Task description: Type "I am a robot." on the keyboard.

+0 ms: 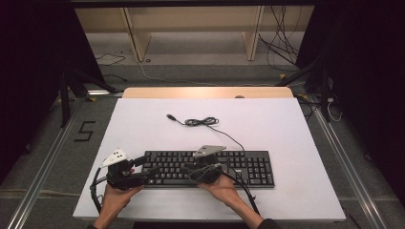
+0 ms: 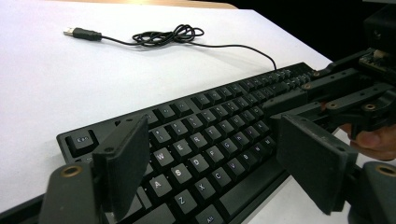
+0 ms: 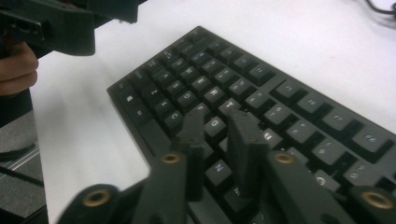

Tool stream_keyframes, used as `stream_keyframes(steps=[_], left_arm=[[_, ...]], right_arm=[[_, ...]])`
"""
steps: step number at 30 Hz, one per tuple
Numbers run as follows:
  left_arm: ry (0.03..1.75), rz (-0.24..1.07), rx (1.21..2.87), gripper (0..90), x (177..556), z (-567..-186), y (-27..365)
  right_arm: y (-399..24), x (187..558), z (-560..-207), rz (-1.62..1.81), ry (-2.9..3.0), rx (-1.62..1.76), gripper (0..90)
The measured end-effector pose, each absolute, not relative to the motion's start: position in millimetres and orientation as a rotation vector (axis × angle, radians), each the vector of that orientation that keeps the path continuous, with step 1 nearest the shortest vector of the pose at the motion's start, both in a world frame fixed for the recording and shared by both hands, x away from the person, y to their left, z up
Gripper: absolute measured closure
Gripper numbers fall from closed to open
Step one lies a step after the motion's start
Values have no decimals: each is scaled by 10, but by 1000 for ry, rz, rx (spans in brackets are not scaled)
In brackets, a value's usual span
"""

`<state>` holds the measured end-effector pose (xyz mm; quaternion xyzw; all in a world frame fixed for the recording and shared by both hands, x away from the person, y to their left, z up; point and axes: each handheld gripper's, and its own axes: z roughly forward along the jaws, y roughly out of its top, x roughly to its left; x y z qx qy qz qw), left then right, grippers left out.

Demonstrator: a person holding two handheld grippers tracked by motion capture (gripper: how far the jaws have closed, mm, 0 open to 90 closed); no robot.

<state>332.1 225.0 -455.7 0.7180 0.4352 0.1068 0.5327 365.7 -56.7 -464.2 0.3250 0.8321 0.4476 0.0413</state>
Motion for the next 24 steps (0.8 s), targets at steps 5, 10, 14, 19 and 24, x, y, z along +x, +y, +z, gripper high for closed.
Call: stream_keyframes(steps=[5,10,14,19,24], left_arm=[[1035,255,1713,251,3322,-4558,2247],[1034,257,1713,251,3322,-4558,2247],[1032,256,1713,251,3322,-4559,2245],[1030,257,1717,251,3322,-4559,2245],[1031,256,1720,252,3324,-4563,2243]], right_arm=[[-491,3655,-4679,1344,2580,981,873],[-415,3673,-4738,1304,2601,988,900],[-368,3681,-4769,1281,2613,986,900],[-341,3689,-4807,1254,2623,987,900],[-330,3689,-4838,1218,2633,969,900]])
